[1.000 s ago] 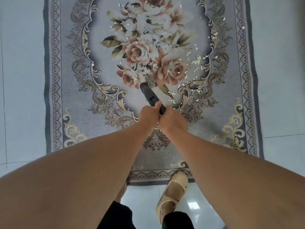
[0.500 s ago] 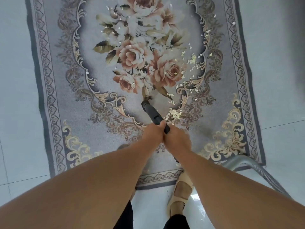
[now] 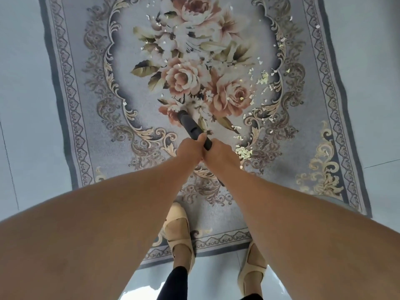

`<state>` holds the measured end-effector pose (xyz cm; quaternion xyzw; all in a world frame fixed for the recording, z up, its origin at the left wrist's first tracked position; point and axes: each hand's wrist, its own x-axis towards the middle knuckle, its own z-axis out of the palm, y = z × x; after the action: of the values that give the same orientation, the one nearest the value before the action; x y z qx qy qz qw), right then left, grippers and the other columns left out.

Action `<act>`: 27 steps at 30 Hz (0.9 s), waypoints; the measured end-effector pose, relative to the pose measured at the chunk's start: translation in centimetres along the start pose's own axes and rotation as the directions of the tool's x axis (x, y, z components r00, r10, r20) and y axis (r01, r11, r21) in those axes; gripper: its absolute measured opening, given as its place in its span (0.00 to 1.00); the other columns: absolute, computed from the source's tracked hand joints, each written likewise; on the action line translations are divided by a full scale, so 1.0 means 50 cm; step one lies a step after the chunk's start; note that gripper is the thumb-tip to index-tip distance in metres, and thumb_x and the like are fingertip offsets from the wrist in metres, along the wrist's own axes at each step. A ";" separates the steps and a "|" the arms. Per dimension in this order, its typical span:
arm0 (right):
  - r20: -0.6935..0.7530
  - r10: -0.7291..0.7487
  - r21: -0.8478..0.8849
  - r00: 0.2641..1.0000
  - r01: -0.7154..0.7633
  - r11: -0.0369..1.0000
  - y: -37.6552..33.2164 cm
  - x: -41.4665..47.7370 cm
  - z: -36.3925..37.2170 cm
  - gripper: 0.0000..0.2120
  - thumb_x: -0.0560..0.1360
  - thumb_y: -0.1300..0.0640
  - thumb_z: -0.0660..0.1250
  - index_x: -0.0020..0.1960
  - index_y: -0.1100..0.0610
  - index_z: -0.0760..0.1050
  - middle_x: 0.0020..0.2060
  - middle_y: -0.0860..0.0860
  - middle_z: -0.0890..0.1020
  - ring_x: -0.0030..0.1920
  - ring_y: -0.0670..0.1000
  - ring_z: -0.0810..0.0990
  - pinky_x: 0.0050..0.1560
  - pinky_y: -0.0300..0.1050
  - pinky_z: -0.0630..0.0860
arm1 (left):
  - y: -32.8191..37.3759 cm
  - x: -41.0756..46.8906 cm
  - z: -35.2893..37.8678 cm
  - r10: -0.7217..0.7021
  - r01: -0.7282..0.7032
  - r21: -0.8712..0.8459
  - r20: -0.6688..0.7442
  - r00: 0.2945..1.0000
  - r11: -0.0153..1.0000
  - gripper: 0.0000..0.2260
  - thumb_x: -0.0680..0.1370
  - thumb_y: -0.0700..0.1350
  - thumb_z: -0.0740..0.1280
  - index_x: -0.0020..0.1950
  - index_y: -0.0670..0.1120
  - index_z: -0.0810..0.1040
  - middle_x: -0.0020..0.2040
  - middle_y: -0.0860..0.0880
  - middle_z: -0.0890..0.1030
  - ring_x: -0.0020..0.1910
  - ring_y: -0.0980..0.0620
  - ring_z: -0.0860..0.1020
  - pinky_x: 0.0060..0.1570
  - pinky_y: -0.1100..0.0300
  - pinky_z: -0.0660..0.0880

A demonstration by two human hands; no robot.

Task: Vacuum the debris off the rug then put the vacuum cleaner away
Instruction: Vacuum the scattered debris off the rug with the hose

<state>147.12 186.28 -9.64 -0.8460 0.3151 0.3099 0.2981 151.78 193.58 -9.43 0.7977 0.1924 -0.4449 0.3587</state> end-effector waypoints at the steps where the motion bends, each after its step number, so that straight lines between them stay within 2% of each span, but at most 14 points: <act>1: -0.003 0.004 -0.013 1.000 -0.004 1.000 0.015 -0.013 0.008 0.18 0.80 0.40 0.53 0.49 0.54 0.69 0.39 0.52 0.77 0.39 0.57 0.75 0.39 0.47 0.69 | -0.011 -0.011 0.008 -0.007 0.006 0.046 0.038 0.999 0.999 0.16 0.82 0.53 0.59 0.49 0.41 0.76 0.42 0.39 0.78 0.39 0.45 0.75 0.41 0.52 0.71; 3: -0.012 0.005 -0.048 1.000 -0.005 0.999 0.048 -0.042 0.024 0.19 0.80 0.39 0.54 0.50 0.55 0.70 0.40 0.52 0.78 0.40 0.57 0.77 0.38 0.47 0.69 | -0.033 -0.027 0.030 -0.017 0.010 0.064 0.097 0.995 0.998 0.17 0.82 0.54 0.58 0.52 0.40 0.77 0.40 0.40 0.76 0.35 0.45 0.73 0.36 0.56 0.69; 5: -0.022 0.013 -0.074 1.000 -0.014 0.997 0.076 -0.064 0.031 0.21 0.79 0.38 0.53 0.52 0.55 0.71 0.40 0.52 0.80 0.39 0.56 0.78 0.38 0.47 0.72 | -0.048 -0.045 0.047 -0.033 0.023 0.083 0.122 0.992 0.996 0.21 0.82 0.55 0.58 0.50 0.37 0.76 0.38 0.42 0.76 0.33 0.46 0.73 0.34 0.57 0.70; 8: -0.061 0.013 -0.097 0.998 -0.018 0.995 0.092 -0.075 0.020 0.22 0.79 0.37 0.52 0.53 0.55 0.71 0.40 0.53 0.80 0.39 0.56 0.80 0.40 0.49 0.76 | -0.061 -0.045 0.067 0.042 -0.049 0.044 0.141 0.989 0.998 0.25 0.82 0.55 0.56 0.56 0.33 0.77 0.42 0.43 0.76 0.42 0.46 0.75 0.46 0.52 0.75; 13: -0.126 -0.011 -0.137 0.992 -0.006 0.991 0.067 -0.028 -0.017 0.23 0.80 0.37 0.49 0.53 0.55 0.69 0.38 0.53 0.79 0.37 0.57 0.78 0.37 0.48 0.74 | -0.003 -0.027 0.060 0.109 -0.113 0.054 0.071 0.991 0.992 0.24 0.82 0.54 0.55 0.57 0.34 0.77 0.35 0.49 0.71 0.44 0.48 0.72 0.37 0.60 0.69; 15: -0.122 -0.016 -0.134 0.992 -0.001 0.991 0.055 -0.005 -0.031 0.24 0.80 0.37 0.48 0.54 0.56 0.70 0.40 0.53 0.80 0.37 0.57 0.77 0.37 0.47 0.71 | 0.019 -0.007 0.054 0.112 -0.116 0.074 0.051 0.992 0.990 0.25 0.82 0.55 0.55 0.59 0.34 0.76 0.39 0.47 0.73 0.45 0.48 0.71 0.40 0.58 0.70; 17: -0.094 -0.006 -0.128 0.996 -0.006 0.992 0.052 0.006 -0.037 0.24 0.80 0.37 0.49 0.55 0.56 0.71 0.42 0.54 0.80 0.38 0.56 0.76 0.38 0.47 0.70 | 0.025 0.007 0.055 0.089 -0.093 0.083 0.046 0.995 0.992 0.25 0.82 0.55 0.55 0.60 0.34 0.76 0.44 0.44 0.75 0.45 0.47 0.72 0.49 0.53 0.73; 19: -0.060 0.012 -0.100 0.998 -0.018 0.995 0.064 -0.004 -0.032 0.23 0.80 0.38 0.50 0.54 0.56 0.71 0.42 0.54 0.79 0.39 0.57 0.76 0.38 0.47 0.70 | 0.015 0.002 0.067 0.069 -0.072 0.069 0.045 0.997 0.995 0.26 0.82 0.56 0.56 0.60 0.34 0.76 0.46 0.43 0.75 0.45 0.47 0.74 0.54 0.51 0.75; 20: -0.048 0.021 -0.091 0.999 -0.025 0.996 0.078 -0.017 -0.027 0.23 0.80 0.38 0.51 0.55 0.56 0.71 0.42 0.54 0.80 0.40 0.57 0.77 0.38 0.47 0.71 | 0.001 -0.006 0.079 0.070 -0.074 0.072 0.051 0.996 0.995 0.25 0.82 0.56 0.56 0.60 0.34 0.76 0.45 0.43 0.75 0.45 0.47 0.74 0.53 0.51 0.75; 23: -0.017 0.042 -0.096 0.999 -0.043 0.994 0.144 -0.069 -0.012 0.22 0.80 0.38 0.51 0.56 0.56 0.71 0.42 0.52 0.79 0.40 0.56 0.77 0.39 0.47 0.71 | -0.038 -0.061 0.130 0.086 -0.101 0.147 0.104 0.991 0.984 0.24 0.83 0.54 0.54 0.61 0.34 0.75 0.46 0.44 0.73 0.45 0.48 0.71 0.40 0.62 0.71; 25: 0.004 0.061 -0.101 0.998 -0.060 0.993 0.191 -0.107 -0.004 0.23 0.80 0.38 0.50 0.57 0.55 0.71 0.43 0.53 0.80 0.40 0.55 0.77 0.40 0.47 0.72 | -0.065 -0.098 0.166 0.044 -0.062 0.141 0.129 0.991 0.988 0.24 0.83 0.53 0.54 0.61 0.34 0.75 0.47 0.44 0.75 0.45 0.48 0.72 0.41 0.61 0.72; 27: 0.017 0.075 -0.125 0.997 -0.072 0.990 0.222 -0.132 0.003 0.24 0.80 0.37 0.50 0.57 0.55 0.71 0.44 0.53 0.81 0.40 0.55 0.78 0.40 0.47 0.73 | -0.083 -0.119 0.194 -0.038 0.024 0.089 0.154 0.987 0.996 0.23 0.82 0.55 0.56 0.61 0.35 0.76 0.46 0.42 0.79 0.41 0.48 0.74 0.43 0.56 0.75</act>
<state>135.06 181.79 -8.46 -0.8473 0.3230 0.3488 0.2368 140.48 189.20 -9.39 0.7724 0.1565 -0.5193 0.3306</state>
